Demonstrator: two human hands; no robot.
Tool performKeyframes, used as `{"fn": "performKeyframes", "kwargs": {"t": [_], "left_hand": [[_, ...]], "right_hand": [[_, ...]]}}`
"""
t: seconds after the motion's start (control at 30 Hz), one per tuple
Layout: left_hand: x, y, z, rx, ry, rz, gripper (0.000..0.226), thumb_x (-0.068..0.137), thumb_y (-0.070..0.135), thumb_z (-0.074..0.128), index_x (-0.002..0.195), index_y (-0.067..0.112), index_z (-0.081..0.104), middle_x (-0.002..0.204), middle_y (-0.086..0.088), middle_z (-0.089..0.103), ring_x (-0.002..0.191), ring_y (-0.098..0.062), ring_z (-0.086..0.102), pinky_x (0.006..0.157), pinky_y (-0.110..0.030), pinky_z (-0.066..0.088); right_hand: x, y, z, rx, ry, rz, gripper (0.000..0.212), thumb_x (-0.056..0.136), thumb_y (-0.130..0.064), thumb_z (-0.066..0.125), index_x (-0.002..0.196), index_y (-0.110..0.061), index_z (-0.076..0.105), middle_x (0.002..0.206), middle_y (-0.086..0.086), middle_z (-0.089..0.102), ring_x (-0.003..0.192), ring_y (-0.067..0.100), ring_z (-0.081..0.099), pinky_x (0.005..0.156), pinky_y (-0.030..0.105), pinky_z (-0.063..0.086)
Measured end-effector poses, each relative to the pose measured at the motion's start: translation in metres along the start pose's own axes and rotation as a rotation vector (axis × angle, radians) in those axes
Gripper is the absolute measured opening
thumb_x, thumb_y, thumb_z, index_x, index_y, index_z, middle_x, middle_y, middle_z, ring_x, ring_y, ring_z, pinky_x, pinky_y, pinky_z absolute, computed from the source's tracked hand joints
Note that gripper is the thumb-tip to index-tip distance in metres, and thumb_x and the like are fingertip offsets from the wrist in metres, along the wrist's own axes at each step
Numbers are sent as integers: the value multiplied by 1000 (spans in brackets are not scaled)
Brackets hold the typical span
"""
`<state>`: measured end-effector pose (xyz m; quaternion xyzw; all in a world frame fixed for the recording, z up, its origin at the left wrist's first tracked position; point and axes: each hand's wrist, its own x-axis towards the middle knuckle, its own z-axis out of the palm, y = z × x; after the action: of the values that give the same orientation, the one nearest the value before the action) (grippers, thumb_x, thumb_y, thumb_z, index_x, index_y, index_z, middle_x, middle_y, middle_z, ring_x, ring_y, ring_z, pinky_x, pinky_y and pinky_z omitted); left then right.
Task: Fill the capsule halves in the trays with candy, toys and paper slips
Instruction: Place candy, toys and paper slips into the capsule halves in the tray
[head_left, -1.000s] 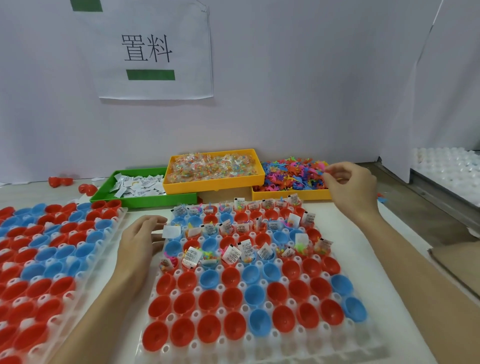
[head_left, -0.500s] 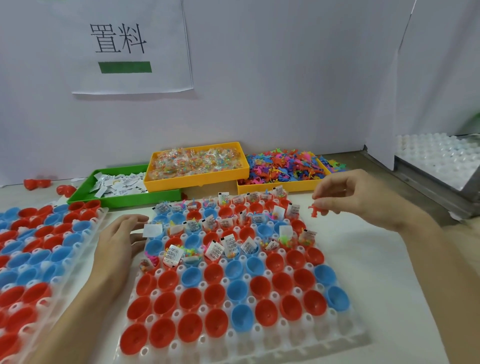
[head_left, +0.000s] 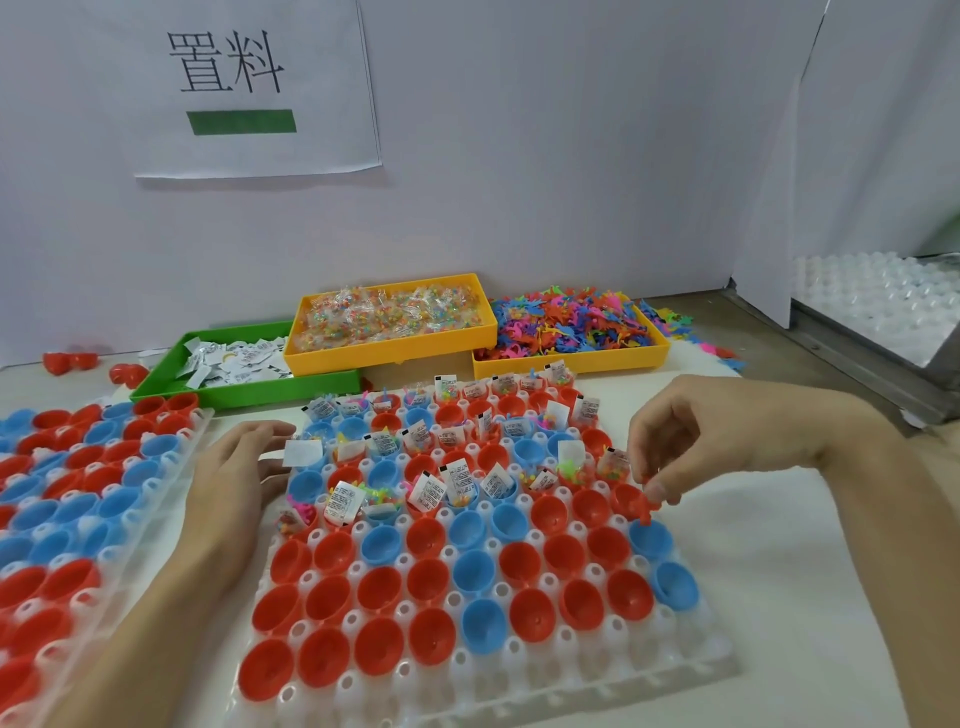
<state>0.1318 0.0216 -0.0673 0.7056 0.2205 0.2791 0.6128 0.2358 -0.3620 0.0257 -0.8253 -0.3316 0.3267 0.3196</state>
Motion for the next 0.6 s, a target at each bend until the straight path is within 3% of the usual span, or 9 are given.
{"fn": "performKeyframes", "kwargs": {"t": [0.2,0.47,0.6], "left_hand": [[-2,3,2,5,-2,2,29,103,19,41,90,18,67,95,5,68,83,-9,62,70,-26,47],[-1,2,1,10,-7,0,29,103,20,41,90,20,67,94,5,68,81,-9,63,70,-26,47],[1,0,0,11,-3,7,30,102,19,42,87,21,68,89,9,70,70,0,65,68,-25,47]], "right_hand": [[2,-6,5,-101,-40,34,9,81,-23,82,81,-29,76,86,-5,76,78,6,67,74,21,53],[5,-7,9,-183,-66,73,10,79,-26,84,80,-32,75,82,-9,73,72,2,60,68,16,48],[6,-5,9,-207,-49,91,12,78,-28,84,80,-35,75,78,-11,71,68,-1,59,65,14,46]]}}
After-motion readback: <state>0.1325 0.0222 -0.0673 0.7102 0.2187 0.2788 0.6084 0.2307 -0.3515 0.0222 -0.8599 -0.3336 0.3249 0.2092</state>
